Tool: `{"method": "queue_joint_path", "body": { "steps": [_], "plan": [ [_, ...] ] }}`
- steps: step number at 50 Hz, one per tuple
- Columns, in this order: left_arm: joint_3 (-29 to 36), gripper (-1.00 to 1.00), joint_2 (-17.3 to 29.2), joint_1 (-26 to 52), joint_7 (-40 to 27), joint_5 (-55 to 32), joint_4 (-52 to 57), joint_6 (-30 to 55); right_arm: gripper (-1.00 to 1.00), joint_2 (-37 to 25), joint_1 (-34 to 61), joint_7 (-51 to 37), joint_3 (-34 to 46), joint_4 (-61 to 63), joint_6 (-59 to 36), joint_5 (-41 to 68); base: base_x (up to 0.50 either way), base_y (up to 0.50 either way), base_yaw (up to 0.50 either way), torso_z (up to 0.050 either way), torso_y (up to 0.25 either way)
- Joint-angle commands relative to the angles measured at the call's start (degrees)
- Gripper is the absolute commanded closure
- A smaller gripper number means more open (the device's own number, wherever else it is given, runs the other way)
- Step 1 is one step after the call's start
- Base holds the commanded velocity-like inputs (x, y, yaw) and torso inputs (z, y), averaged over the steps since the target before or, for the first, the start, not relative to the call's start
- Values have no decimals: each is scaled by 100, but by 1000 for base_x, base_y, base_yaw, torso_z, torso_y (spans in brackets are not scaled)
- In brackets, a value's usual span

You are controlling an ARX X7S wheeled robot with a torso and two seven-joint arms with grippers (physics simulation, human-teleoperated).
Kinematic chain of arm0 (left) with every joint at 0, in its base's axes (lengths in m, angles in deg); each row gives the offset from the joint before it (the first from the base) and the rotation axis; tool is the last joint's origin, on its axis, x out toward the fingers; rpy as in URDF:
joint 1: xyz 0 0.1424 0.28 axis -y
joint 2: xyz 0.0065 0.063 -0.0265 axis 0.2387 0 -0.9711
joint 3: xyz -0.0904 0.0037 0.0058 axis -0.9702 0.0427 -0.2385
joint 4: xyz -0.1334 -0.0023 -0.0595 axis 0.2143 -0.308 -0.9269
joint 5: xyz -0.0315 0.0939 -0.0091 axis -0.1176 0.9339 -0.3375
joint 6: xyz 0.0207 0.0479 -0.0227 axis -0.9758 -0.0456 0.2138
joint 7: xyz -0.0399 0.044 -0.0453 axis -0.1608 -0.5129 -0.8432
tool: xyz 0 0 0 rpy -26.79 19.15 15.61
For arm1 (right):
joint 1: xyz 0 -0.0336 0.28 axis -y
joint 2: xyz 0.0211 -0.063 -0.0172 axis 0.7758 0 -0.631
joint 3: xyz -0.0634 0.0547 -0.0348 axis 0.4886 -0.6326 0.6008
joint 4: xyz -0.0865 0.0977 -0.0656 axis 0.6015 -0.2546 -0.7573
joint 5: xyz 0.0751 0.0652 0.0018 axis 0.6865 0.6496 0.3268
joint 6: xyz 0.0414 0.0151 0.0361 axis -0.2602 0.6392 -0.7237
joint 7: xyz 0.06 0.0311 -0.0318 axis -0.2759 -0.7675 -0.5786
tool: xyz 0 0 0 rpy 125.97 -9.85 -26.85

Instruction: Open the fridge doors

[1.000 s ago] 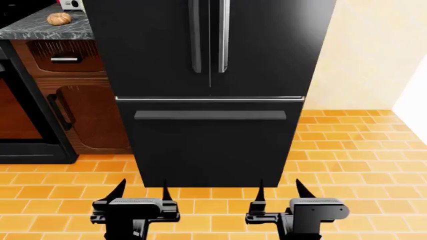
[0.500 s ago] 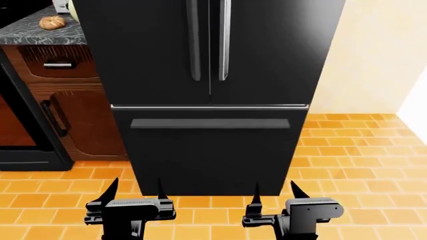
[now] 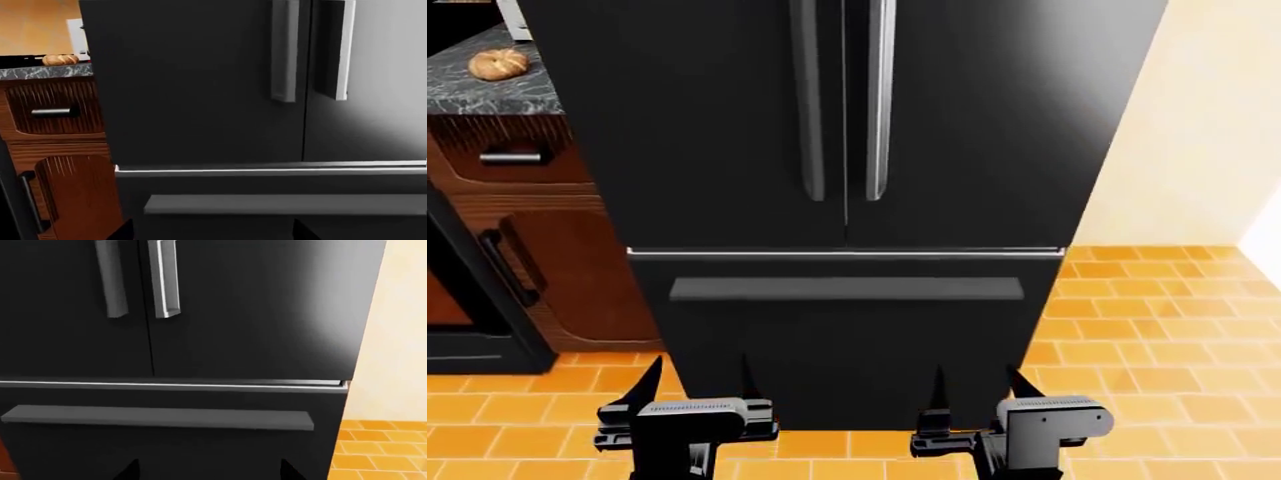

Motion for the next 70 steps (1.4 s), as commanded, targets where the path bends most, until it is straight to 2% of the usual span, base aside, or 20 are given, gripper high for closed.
{"method": "queue_joint_path", "body": {
  "steps": [1, 26, 31, 32, 36, 38, 39, 40, 42, 54, 63, 70],
  "plan": [
    [96, -100, 69, 16, -102, -47, -50, -44, -100, -73, 8, -77, 93, -33, 24, 62, 383, 0, 0, 0, 0],
    [248, -100, 194, 36, -264, -148, -71, -42, -100, -177, 69, -317, 281, -135, 5, 29, 340, 0, 0, 0, 0],
    [206, -100, 179, 49, -334, -287, -18, 405, -100, -33, 64, -420, -11, -73, -176, 543, 0, 0, 0, 0, 0],
    [214, -100, 191, 49, -384, -239, -37, 473, -100, -81, 101, -564, -6, 224, -522, 493, 0, 0, 0, 0, 0],
    [248, -100, 191, 98, -562, -73, -163, 551, -100, -145, 987, -849, 164, 1720, -2463, 766, 0, 0, 0, 0, 0],
    [221, -100, 191, 94, -573, -133, -152, 567, -100, 124, 2706, -749, 32, 1939, -3941, 1562, 0, 0, 0, 0, 8],
    [219, -100, 194, 91, -579, -146, -144, 574, -100, 267, 3565, -771, -37, 1689, -4350, 1760, 0, 0, 0, 0, 0],
    [220, -100, 196, 95, -583, -155, -158, 565, -100, 354, 4389, -772, -70, 1448, -4514, 1866, 0, 0, 0, 0, 0],
    [225, -100, 204, 99, -588, -174, -171, 560, -100, 420, 4880, -767, -59, 1126, -4576, 1975, 0, 0, 0, 0, 0],
    [283, -100, 242, 138, -626, -234, -221, 535, -100, 378, 5413, -942, 275, 625, -4507, 2210, 0, 0, 0, 0, 0],
    [323, -100, 274, 124, -668, -265, -185, 541, -100, 341, 5429, -1020, 505, 462, -4378, 2324, 0, 0, 0, 0, 0],
    [343, -100, 295, 130, -690, -306, -205, 527, -100, 324, 5521, -977, 675, -269, -4213, 2296, 0, 0, 0, 0, 0]
  ]
}}
